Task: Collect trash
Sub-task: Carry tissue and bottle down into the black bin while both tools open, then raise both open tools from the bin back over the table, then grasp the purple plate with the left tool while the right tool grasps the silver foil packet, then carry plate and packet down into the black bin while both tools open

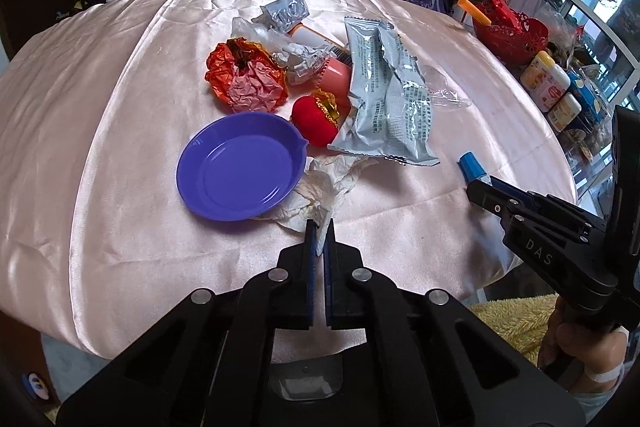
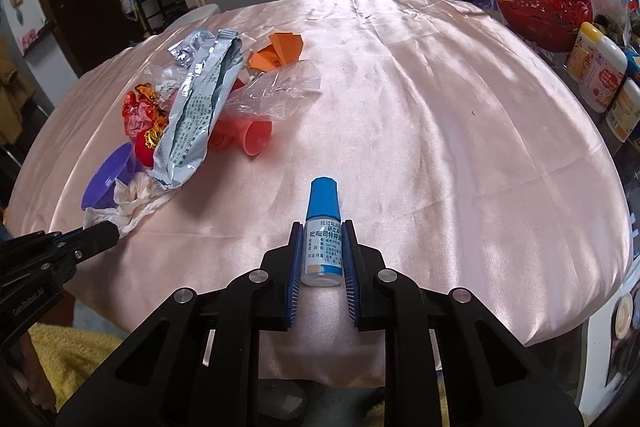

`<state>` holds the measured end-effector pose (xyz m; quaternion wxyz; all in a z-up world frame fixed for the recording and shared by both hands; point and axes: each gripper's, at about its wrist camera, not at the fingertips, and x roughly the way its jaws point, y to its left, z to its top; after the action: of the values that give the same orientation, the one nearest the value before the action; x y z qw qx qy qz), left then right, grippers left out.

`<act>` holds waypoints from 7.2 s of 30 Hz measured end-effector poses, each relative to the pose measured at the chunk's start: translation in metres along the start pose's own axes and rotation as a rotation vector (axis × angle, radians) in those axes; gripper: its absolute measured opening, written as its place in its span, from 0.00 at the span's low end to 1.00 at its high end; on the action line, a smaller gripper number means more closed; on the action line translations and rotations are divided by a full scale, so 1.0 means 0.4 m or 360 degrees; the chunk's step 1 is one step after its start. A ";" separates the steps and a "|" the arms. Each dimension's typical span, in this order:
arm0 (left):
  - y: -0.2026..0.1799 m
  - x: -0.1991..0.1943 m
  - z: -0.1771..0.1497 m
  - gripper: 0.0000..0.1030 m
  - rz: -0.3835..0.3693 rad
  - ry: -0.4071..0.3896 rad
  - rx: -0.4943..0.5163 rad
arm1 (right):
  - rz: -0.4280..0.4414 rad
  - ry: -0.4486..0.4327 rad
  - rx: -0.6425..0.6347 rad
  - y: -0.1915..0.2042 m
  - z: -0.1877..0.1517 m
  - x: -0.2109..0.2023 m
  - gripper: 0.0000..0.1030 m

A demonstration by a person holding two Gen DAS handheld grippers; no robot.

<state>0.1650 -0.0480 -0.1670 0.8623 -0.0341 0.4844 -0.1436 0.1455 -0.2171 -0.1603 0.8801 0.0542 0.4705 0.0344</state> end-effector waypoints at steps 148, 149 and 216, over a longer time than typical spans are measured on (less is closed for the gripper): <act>0.129 -0.053 0.065 0.01 0.0189 -0.0079 -0.0067 | 0.0396 0.0002 -0.0073 0.130 0.109 0.013 0.15; 0.123 -0.067 0.064 0.01 0.0188 -0.0097 -0.0062 | 0.0397 -0.0011 -0.0079 0.131 0.108 0.001 0.15; 0.019 -0.053 -0.496 0.07 0.0096 0.0450 -0.0004 | 0.0451 0.0585 -0.0168 0.154 -0.438 -0.037 0.19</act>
<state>-0.0115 -0.0190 -0.2559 0.7893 0.0001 0.6021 -0.1203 -0.0090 -0.1465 -0.2366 0.7675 0.0663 0.6081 0.1915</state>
